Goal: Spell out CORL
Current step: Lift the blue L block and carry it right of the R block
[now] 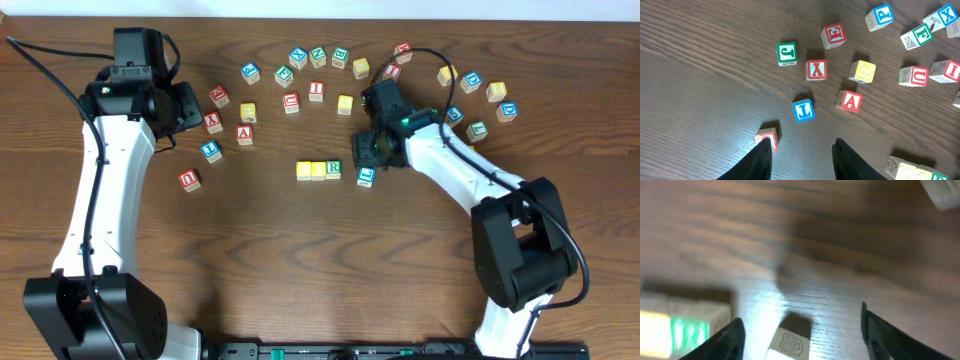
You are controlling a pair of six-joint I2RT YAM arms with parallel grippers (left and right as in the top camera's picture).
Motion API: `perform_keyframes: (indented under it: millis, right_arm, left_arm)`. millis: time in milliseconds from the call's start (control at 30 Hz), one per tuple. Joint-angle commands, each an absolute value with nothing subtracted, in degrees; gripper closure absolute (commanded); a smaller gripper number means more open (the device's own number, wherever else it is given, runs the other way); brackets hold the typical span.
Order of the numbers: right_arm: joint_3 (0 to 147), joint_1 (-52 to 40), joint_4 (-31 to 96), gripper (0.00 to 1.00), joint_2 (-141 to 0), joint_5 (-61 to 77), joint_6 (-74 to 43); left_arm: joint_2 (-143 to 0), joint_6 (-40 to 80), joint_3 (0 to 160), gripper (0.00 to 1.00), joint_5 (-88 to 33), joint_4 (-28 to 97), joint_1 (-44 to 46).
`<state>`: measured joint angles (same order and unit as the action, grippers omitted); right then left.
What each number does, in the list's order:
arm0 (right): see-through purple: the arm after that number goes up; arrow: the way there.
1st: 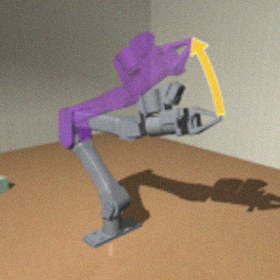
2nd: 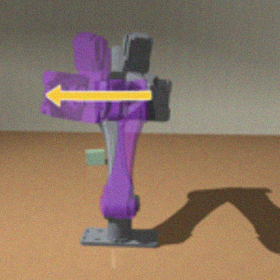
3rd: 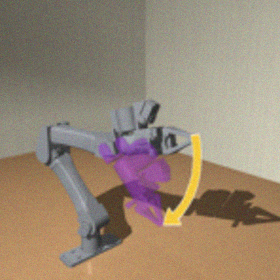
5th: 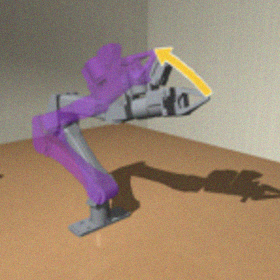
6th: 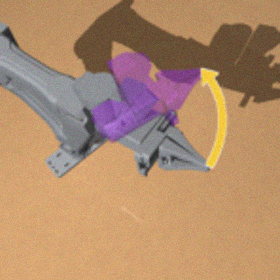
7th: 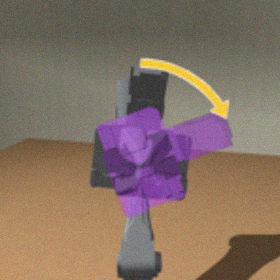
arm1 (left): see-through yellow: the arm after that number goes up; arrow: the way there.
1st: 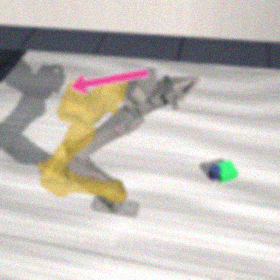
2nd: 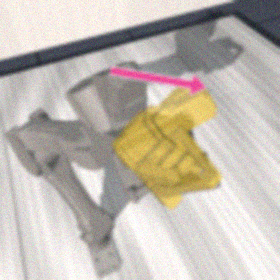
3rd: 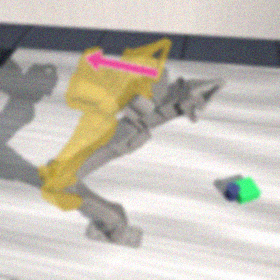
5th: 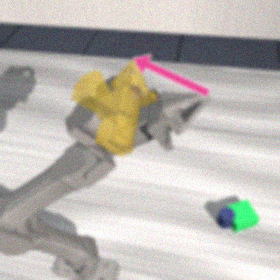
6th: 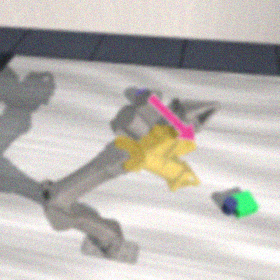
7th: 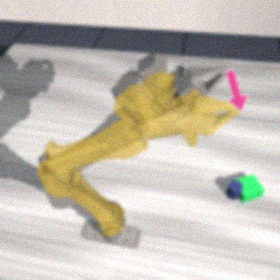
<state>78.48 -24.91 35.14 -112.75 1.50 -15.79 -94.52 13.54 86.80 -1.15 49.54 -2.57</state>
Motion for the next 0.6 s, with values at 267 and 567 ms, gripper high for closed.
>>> perform_keyframes:
  millis: [267,567]
  right_arm:
    - [79.72,-28.29,41.43,0.33,-113.06,12.14,13.63]
    - [79.68,-29.19,42.24,0.35,-114.72,1.28,13.61]
  left_arm:
    - [-95.29,13.89,86.39,0.60,-0.84,49.67,-2.66]
    - [-95.29,13.89,86.39,0.61,-0.84,49.89,-2.66]
